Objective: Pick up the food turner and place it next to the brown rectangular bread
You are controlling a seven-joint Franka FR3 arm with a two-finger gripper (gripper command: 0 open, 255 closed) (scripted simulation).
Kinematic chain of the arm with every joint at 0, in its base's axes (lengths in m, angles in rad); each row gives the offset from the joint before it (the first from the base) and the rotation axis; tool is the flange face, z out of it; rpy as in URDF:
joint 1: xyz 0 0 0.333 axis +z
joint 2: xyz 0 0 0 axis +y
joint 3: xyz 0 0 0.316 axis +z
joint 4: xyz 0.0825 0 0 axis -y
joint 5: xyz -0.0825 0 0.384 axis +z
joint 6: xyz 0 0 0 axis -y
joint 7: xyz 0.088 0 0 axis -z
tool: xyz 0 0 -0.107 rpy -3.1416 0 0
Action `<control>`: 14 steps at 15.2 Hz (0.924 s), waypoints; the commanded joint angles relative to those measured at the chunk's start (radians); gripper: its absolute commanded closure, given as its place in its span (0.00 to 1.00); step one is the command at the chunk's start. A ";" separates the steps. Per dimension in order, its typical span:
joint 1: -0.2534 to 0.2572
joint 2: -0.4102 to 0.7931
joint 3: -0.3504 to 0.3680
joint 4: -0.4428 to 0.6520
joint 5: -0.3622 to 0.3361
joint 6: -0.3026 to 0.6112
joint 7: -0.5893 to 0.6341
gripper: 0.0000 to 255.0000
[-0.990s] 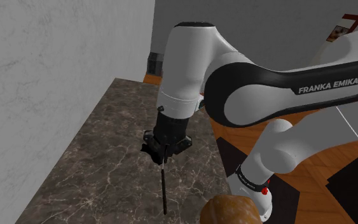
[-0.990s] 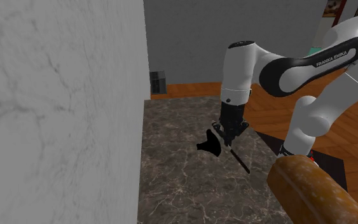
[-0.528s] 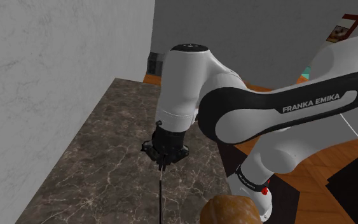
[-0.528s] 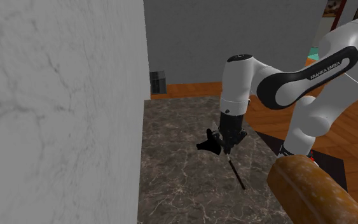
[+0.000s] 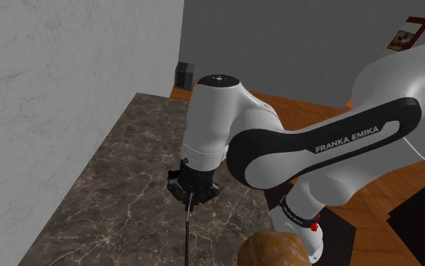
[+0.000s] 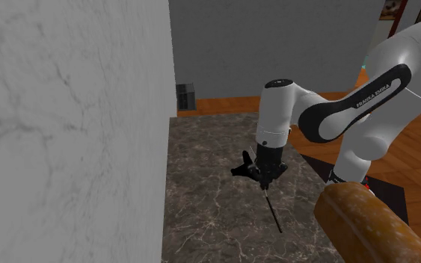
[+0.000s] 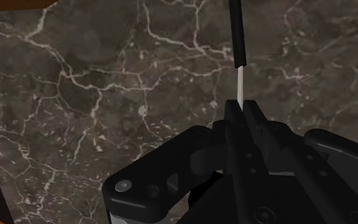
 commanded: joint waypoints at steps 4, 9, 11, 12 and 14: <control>-0.012 0.052 0.034 -0.041 -0.002 0.086 0.003 1.00; -0.018 0.074 0.047 -0.053 -0.006 0.119 0.007 1.00; -0.018 0.074 0.047 -0.053 -0.006 0.119 0.007 1.00; -0.018 0.074 0.047 -0.053 -0.006 0.119 0.007 1.00; -0.018 0.074 0.047 -0.053 -0.006 0.119 0.007 1.00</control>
